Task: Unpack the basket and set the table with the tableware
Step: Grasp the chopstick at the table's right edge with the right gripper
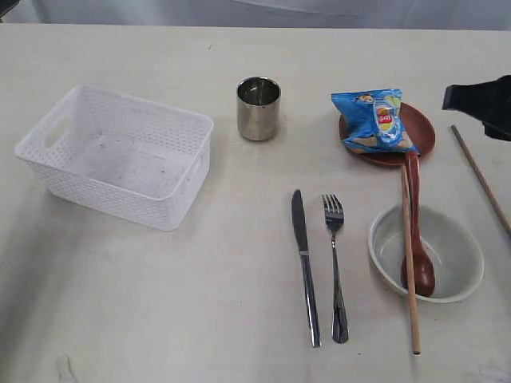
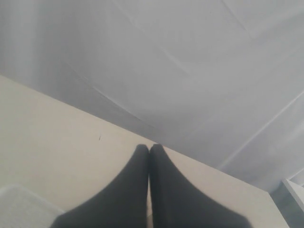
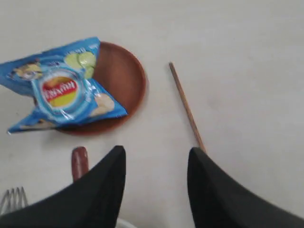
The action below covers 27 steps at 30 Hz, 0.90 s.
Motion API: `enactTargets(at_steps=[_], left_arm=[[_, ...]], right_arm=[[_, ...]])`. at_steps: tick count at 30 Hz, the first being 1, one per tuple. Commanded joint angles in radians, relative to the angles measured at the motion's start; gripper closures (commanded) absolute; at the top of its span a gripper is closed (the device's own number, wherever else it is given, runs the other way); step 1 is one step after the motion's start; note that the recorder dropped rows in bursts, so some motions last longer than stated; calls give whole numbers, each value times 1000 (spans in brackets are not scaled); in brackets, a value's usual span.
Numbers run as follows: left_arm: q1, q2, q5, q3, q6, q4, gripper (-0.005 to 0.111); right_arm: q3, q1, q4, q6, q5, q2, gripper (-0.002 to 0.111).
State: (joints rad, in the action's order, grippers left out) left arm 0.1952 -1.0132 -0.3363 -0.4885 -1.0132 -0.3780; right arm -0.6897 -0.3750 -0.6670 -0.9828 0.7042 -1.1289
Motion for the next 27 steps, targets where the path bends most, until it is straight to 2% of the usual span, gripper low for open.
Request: enactTargets(at_steps=[1, 4, 7, 14, 19, 27], left_arm=[[-3, 2, -7, 4, -4, -3, 107], [-3, 2, -5, 4, -4, -3, 107], [-3, 2, -5, 4, -4, -3, 107], [-3, 2, -7, 4, 14, -3, 107], [-3, 2, -16, 4, 22, -3, 107], [-3, 1, -54, 4, 25, -3, 107]], right_arm=[[-63, 248, 458, 558, 33, -115, 68], [-64, 406, 661, 819, 27, -221, 68], [-64, 473, 673, 879, -10, -327, 68], [-111, 485, 602, 879, -208, -500, 68], [-195, 487, 523, 879, -167, -641, 68], [-244, 474, 527, 902, -177, -775, 68]])
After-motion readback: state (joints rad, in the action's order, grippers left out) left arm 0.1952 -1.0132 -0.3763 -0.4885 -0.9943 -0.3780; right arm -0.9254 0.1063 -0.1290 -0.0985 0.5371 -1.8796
